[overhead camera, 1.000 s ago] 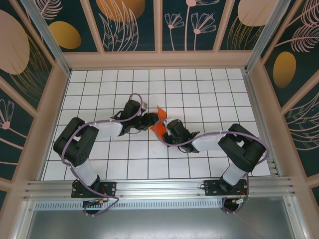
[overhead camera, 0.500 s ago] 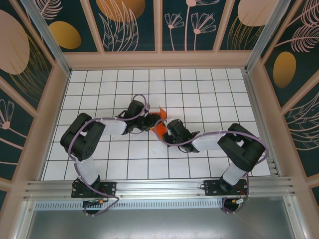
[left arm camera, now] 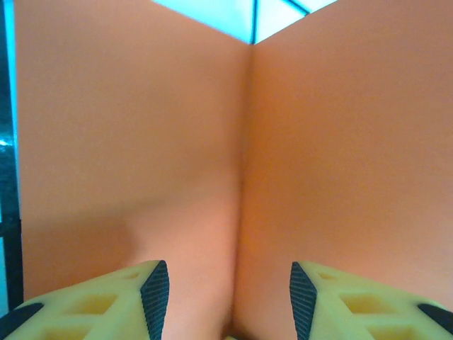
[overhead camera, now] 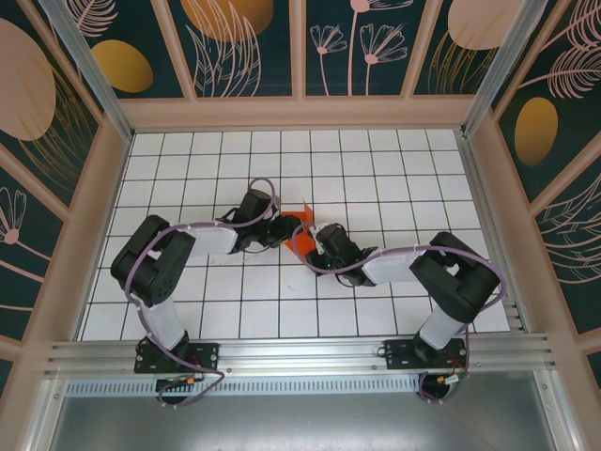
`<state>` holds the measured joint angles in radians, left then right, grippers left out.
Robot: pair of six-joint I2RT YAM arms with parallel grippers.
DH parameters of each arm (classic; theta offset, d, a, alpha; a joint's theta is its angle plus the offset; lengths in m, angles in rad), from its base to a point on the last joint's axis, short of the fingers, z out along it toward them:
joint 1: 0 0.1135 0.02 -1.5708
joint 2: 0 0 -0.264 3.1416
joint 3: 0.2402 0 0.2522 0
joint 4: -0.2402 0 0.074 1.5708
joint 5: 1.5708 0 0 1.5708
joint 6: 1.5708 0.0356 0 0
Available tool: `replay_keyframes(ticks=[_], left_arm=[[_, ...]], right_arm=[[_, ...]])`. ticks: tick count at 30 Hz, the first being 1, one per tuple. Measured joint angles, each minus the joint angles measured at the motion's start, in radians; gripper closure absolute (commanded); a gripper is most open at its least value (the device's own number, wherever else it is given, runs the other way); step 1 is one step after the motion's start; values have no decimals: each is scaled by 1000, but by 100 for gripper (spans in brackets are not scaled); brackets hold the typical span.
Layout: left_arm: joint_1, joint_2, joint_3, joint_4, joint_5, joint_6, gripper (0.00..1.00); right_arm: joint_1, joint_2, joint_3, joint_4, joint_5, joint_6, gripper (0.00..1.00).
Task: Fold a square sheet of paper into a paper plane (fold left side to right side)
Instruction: Fourth fold the wing at the center of the table.
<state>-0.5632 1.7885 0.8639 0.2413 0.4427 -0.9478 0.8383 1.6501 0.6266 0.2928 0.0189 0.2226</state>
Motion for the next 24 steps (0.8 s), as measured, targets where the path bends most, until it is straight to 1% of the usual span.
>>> replay_keyframes(ticks=[3, 5, 15, 21, 24], left_arm=[[0, -47, 0, -10, -7, 13, 50], [0, -49, 1, -10, -6, 18, 51], [0, 58, 8, -6, 6, 19, 53], [2, 66, 13, -1, 10, 19, 53], [2, 66, 14, -1, 10, 19, 53]], right_arm=[[-6, -4, 0, 0, -19, 5, 73], [-16, -10, 0, -4, -23, 5, 72], [-33, -35, 29, -34, -48, 16, 67], [-33, -48, 56, -61, -52, 19, 61], [-33, -48, 67, -74, -52, 19, 61]])
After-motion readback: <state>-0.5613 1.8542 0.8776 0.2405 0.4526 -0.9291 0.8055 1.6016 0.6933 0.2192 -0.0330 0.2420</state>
